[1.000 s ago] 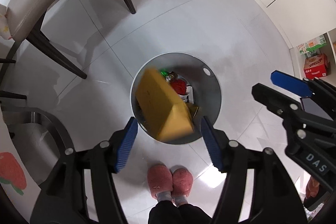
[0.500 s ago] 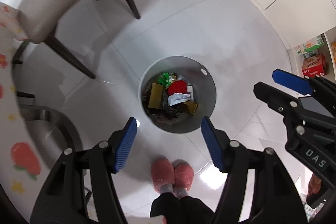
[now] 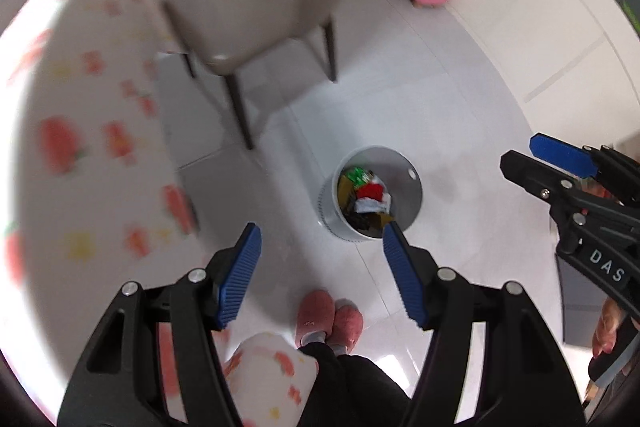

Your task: Collect trash

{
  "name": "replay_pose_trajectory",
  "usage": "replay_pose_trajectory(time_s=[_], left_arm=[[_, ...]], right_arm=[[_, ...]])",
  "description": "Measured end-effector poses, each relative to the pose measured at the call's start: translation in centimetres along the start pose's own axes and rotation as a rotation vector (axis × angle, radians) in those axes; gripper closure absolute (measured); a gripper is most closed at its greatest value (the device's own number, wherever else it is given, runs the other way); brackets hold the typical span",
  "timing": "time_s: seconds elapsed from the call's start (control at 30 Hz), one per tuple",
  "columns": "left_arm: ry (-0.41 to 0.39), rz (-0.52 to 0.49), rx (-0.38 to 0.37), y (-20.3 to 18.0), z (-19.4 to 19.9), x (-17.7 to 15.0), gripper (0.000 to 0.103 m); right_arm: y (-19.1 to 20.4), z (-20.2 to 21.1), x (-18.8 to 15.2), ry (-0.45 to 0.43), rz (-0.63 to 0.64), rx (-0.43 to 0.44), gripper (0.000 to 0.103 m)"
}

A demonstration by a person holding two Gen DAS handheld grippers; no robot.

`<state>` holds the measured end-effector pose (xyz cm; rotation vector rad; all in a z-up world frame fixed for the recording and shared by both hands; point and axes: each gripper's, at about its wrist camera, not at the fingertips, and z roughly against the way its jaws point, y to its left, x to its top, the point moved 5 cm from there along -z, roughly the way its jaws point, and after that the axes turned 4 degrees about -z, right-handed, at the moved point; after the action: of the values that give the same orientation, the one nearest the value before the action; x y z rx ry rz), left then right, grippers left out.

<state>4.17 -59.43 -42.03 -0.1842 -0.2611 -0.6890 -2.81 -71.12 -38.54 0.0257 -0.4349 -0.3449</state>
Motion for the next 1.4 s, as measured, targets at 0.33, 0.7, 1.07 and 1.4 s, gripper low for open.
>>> replay_pose_trajectory(time_s=[0.33,0.7,1.07,1.4], left_arm=[[-0.154,0.310,0.117,11.4,15.6,-7.5,0.036],[-0.233,0.619,0.316,25.7,28.7,-18.9,0.031],[-0.242,0.631,0.440,35.6,37.8,-25.8,0.024],[-0.260,0.724,0.528,38.0,42.0,-28.2,0.018]], right_arm=[[18.0,7.6,2.9,-0.067,0.343,0.200,0.056],[38.5,13.3,1.7,-0.084,0.629,0.367,0.051],[51.6,19.8,0.5,-0.103,0.607,0.443,0.040],[55.1,22.7,0.0,-0.137,0.691,0.431,0.018]])
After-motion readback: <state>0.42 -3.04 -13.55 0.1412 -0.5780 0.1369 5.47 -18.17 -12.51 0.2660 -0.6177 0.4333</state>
